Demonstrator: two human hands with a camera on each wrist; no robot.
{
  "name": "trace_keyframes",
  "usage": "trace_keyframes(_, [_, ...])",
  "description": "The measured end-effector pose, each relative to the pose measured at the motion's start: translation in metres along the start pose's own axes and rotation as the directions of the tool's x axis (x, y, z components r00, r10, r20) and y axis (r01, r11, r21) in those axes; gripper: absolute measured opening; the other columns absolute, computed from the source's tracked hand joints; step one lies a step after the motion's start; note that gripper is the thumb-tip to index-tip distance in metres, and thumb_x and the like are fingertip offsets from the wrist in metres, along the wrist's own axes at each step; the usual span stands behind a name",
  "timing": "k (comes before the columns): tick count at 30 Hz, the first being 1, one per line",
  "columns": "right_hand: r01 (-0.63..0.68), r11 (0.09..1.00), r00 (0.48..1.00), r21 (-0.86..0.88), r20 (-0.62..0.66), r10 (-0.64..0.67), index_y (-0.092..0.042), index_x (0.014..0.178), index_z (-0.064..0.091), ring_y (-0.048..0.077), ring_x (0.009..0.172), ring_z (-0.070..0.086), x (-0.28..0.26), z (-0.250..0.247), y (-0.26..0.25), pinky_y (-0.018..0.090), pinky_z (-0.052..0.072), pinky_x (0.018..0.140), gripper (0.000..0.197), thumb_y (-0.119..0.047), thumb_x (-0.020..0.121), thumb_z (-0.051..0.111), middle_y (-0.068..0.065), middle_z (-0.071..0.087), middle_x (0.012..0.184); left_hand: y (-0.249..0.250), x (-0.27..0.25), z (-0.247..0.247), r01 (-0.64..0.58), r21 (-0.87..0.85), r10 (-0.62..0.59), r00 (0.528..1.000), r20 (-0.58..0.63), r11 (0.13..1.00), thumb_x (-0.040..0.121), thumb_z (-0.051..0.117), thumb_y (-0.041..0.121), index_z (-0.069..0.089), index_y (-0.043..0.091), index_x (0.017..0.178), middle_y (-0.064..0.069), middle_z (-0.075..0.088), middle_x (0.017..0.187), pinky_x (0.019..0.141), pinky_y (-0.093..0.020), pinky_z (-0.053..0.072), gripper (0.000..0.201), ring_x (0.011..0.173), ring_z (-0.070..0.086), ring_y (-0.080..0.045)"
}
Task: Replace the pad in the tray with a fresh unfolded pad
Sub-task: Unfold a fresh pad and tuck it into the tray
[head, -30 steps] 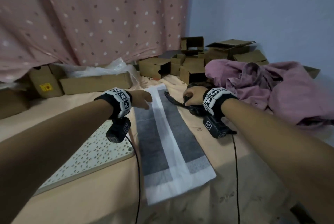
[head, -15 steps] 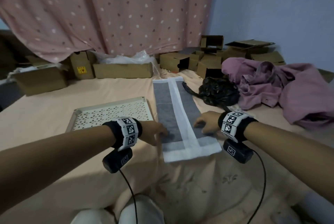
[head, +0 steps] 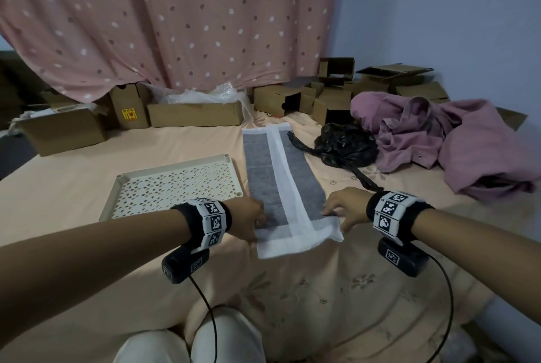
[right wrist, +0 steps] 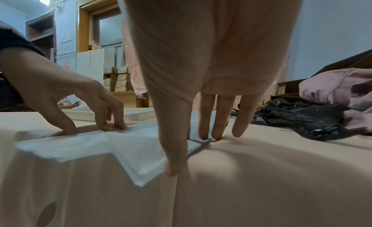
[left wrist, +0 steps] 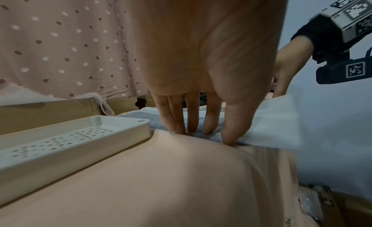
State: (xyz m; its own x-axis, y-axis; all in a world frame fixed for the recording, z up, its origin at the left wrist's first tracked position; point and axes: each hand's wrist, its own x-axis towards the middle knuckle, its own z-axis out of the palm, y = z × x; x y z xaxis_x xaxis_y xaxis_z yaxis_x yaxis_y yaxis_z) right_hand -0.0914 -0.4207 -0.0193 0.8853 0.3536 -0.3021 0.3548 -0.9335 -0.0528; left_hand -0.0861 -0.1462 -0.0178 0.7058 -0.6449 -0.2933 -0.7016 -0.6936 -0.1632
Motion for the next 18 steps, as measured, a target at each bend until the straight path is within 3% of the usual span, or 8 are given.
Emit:
trace_keyframes(3, [0.023, 0.998, 0.999, 0.060, -0.026, -0.022, -0.019, 0.126, 0.064, 0.019, 0.122, 0.054, -0.004, 0.002, 0.004, 0.030, 0.041, 0.101, 0.052, -0.027, 0.076, 0.078, 0.004, 0.059, 0.131, 0.000, 0.003, 0.002, -0.007, -0.005, 0.007, 1.000, -0.025, 1.000, 0.084, 0.064, 0.036, 0.065, 0.012, 0.106, -0.007, 0.056, 0.114, 0.087, -0.035, 0.050, 0.032, 0.101, 0.057, -0.027])
trace_keyframes(6, [0.032, 0.989, 0.997, 0.143, -0.073, -0.021, -0.019, 0.115, 0.071, 0.020, 0.115, 0.058, -0.008, 0.006, 0.006, 0.030, 0.043, 0.098, 0.033, -0.031, 0.084, 0.069, 0.005, 0.063, 0.123, -0.001, 0.004, 0.005, -0.028, -0.027, 0.027, 0.998, -0.061, 0.999, 0.088, 0.060, 0.036, 0.067, 0.013, 0.105, -0.006, 0.056, 0.112, 0.087, -0.037, 0.051, 0.029, 0.100, 0.058, -0.026])
trace_keyframes(9, [0.000, 0.974, 0.995, 0.226, -0.098, 0.023, -0.015, 0.106, 0.073, 0.020, 0.105, 0.060, -0.007, 0.008, 0.008, 0.034, 0.046, 0.095, 0.035, -0.043, 0.090, 0.060, 0.003, 0.065, 0.113, -0.005, 0.004, 0.006, -0.055, -0.068, 0.049, 0.995, -0.085, 0.996, 0.094, 0.052, 0.032, 0.067, 0.011, 0.108, -0.008, 0.058, 0.110, 0.086, -0.036, 0.049, 0.030, 0.098, 0.059, -0.026])
trace_keyframes(11, [-0.028, 0.973, 0.997, 0.228, -0.070, 0.045, -0.014, 0.097, 0.072, 0.019, 0.099, 0.059, -0.005, 0.006, 0.008, 0.032, 0.046, 0.090, 0.027, -0.038, 0.090, 0.061, 0.001, 0.063, 0.108, -0.010, 0.006, 0.003, -0.035, -0.103, 0.028, 0.997, -0.065, 0.994, 0.096, 0.049, 0.029, 0.065, 0.007, 0.109, -0.011, 0.059, 0.110, 0.087, -0.036, 0.046, 0.030, 0.099, 0.059, -0.028])
trace_keyframes(13, [-0.048, 0.969, 0.998, 0.244, -0.032, 0.057, -0.021, 0.082, 0.064, 0.014, 0.083, 0.056, -0.006, 0.003, 0.008, 0.023, 0.044, 0.073, 0.006, -0.026, 0.083, 0.068, -0.002, 0.058, 0.096, -0.015, 0.007, -0.001, 0.023, -0.156, -0.028, 0.999, -0.029, 0.988, 0.097, 0.047, 0.028, 0.064, 0.005, 0.108, -0.013, 0.060, 0.113, 0.088, -0.035, 0.043, 0.030, 0.102, 0.057, -0.029])
trace_keyframes(15, [-0.074, 0.956, 0.997, 0.285, -0.001, 0.078, -0.017, 0.087, 0.058, 0.010, 0.073, 0.053, -0.008, 0.002, 0.009, 0.019, 0.040, 0.062, 0.022, -0.023, 0.075, 0.075, -0.003, 0.056, 0.088, -0.019, 0.009, -0.005, 0.068, -0.234, -0.070, 0.998, 0.000, 0.970, 0.099, 0.045, 0.027, 0.062, 0.003, 0.108, -0.015, 0.061, 0.113, 0.086, -0.031, 0.040, 0.031, 0.097, 0.054, -0.026])
trace_keyframes(18, [-0.076, 0.949, 0.994, 0.305, -0.055, 0.097, -0.012, 0.095, 0.058, 0.017, 0.085, 0.057, -0.004, 0.005, 0.012, 0.025, 0.042, 0.069, 0.040, -0.039, 0.074, 0.079, 0.002, 0.062, 0.092, -0.023, 0.010, -0.010, 0.090, -0.318, -0.090, 0.996, 0.013, 0.944, 0.098, 0.046, 0.026, 0.062, 0.002, 0.108, -0.015, 0.063, 0.112, 0.082, -0.027, 0.038, 0.030, 0.090, 0.050, -0.020])
